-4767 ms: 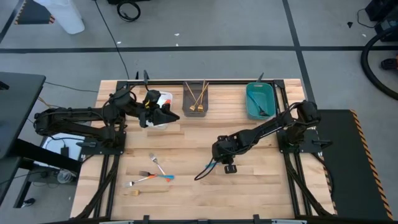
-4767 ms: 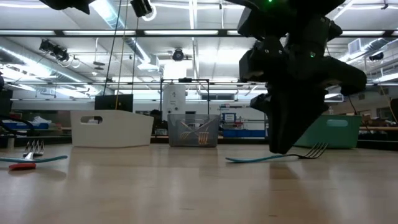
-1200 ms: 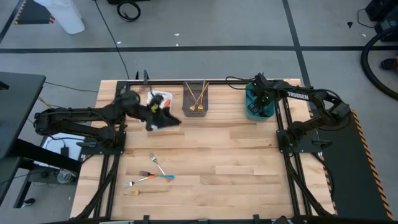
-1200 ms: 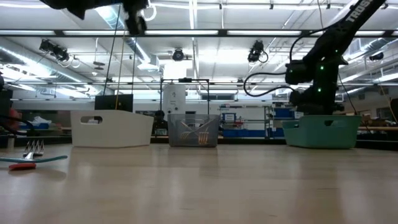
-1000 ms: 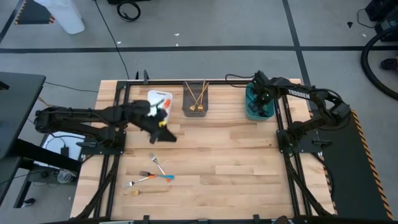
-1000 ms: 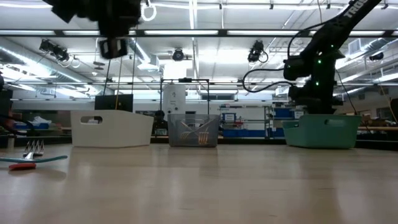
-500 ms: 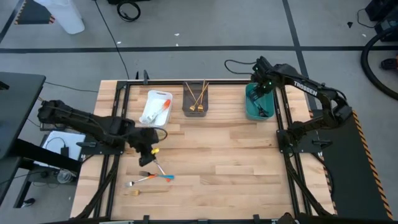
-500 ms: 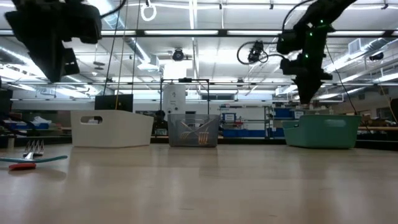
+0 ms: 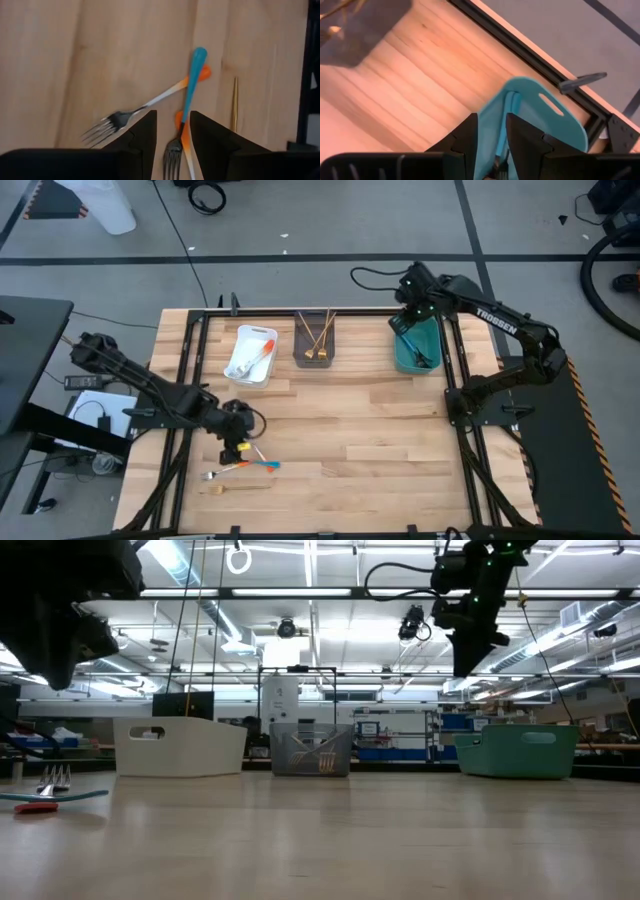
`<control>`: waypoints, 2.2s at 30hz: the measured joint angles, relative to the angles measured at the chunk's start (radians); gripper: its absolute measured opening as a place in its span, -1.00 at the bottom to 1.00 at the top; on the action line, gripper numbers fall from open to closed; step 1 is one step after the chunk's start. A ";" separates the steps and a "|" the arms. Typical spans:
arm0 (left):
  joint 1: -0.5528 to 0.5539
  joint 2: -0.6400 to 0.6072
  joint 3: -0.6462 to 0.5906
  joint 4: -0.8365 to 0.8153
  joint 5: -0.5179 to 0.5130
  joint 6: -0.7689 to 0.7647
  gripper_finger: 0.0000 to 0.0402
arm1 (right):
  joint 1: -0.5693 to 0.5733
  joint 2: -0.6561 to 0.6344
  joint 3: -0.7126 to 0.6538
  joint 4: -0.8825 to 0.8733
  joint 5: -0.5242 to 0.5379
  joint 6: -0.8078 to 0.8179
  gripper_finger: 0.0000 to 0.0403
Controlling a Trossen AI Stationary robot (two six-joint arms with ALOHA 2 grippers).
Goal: Sort silverware by color (type)
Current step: Put the blue fork into the green bin
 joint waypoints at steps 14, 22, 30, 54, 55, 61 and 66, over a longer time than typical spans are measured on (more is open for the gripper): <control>-0.097 0.218 0.000 0.160 -0.002 0.006 -0.38 | 0.082 0.000 0.000 0.002 0.002 0.013 -0.45; -0.130 0.328 0.000 0.300 0.017 -0.022 -0.38 | 0.094 0.000 0.000 0.006 0.002 -0.041 -0.45; -0.155 0.415 0.005 0.310 0.015 -0.048 -0.38 | 0.094 0.000 0.000 0.006 0.001 -0.088 -0.45; -0.161 0.434 0.064 0.207 -0.101 0.015 -0.47 | 0.094 0.000 0.000 0.018 -0.001 -0.109 -0.45; -0.165 0.434 0.060 0.209 -0.097 0.014 -0.45 | 0.094 0.000 0.000 0.018 -0.002 -0.109 -0.45; -0.199 0.434 0.051 0.229 -0.070 0.010 -0.40 | 0.094 0.000 0.000 0.017 -0.002 -0.108 -0.45; -0.217 0.458 0.051 0.225 -0.076 0.007 -0.40 | 0.094 0.000 0.000 0.017 -0.002 -0.106 -0.45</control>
